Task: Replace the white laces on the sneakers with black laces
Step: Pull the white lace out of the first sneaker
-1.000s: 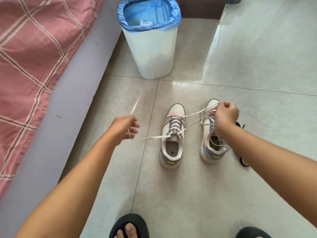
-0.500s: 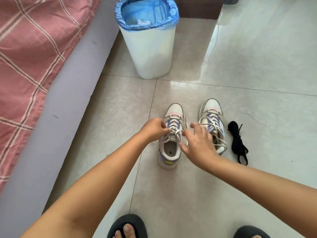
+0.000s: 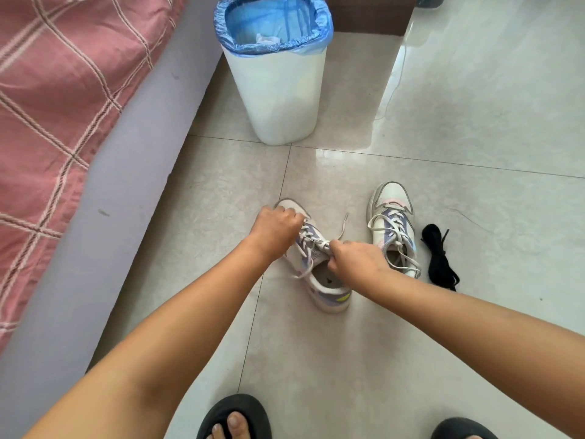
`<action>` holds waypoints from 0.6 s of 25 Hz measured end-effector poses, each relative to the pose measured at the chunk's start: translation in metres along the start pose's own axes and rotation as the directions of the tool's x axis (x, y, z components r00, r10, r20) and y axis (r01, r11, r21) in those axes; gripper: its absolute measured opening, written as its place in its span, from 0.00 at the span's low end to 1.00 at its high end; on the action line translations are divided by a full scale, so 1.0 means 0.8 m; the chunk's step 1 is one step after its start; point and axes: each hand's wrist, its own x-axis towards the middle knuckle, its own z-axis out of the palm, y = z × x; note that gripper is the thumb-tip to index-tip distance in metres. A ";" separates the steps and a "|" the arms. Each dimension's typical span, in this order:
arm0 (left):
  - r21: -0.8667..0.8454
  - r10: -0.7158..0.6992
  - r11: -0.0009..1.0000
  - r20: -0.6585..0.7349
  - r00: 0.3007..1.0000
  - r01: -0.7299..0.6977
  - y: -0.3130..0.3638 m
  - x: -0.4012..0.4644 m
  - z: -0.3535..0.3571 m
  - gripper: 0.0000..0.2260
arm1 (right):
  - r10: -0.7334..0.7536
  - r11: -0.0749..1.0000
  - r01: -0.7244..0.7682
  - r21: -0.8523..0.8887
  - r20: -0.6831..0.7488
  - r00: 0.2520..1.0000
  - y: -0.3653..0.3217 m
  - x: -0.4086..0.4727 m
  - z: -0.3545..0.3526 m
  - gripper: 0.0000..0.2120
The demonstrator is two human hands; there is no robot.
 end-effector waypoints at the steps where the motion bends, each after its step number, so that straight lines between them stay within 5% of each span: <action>1: -0.195 -0.113 0.970 0.171 0.979 0.146 0.001 -0.004 -0.001 0.10 | -0.024 0.999 0.023 -0.041 -0.021 0.999 0.003 0.002 0.001 0.12; 2: -0.433 -0.249 0.804 0.377 0.892 0.408 -0.001 -0.006 0.000 0.09 | -0.032 0.998 0.030 -0.060 -0.033 0.999 0.006 0.005 0.002 0.12; 4: -0.572 -0.094 0.167 0.801 0.591 0.803 0.003 -0.015 0.002 0.11 | -0.022 0.999 0.020 -0.046 -0.046 0.999 0.006 0.007 0.002 0.12; 5: -0.553 0.033 -0.021 0.833 0.553 0.833 0.009 -0.022 -0.001 0.12 | -0.018 0.999 0.016 -0.041 -0.056 0.998 0.007 0.007 0.003 0.12; 7: -0.610 0.031 -0.113 0.787 0.616 0.784 0.022 -0.030 0.003 0.10 | -0.014 0.999 0.010 -0.051 -0.070 0.997 0.008 0.008 0.006 0.12; 9: -0.699 -0.109 -0.009 0.712 0.694 0.715 0.025 -0.039 0.009 0.08 | -0.039 0.997 0.033 -0.068 -0.088 0.995 0.011 0.006 0.007 0.12; 10: -0.730 -0.175 0.209 0.627 0.759 0.651 0.022 -0.043 0.018 0.06 | -0.043 0.997 0.037 -0.074 -0.082 0.996 0.013 0.007 0.007 0.11; 11: -0.635 -0.299 0.559 0.446 0.844 0.533 0.015 -0.043 0.023 0.03 | -0.044 0.996 0.038 -0.077 -0.073 0.996 0.015 0.008 0.008 0.11; 12: -0.387 -0.334 0.822 0.266 0.904 0.417 0.004 -0.044 0.025 0.05 | -0.042 0.996 0.037 -0.078 -0.065 0.997 0.016 0.008 0.007 0.11; 13: -0.156 -0.324 0.927 0.123 0.938 0.340 -0.009 -0.049 0.027 0.11 | -0.042 0.997 0.036 -0.073 -0.070 0.997 0.016 0.007 0.005 0.11; 15: -0.101 -0.290 0.949 0.085 0.953 0.298 -0.025 -0.054 0.030 0.15 | -0.064 0.996 0.053 -0.074 -0.165 0.984 0.012 0.001 0.000 0.11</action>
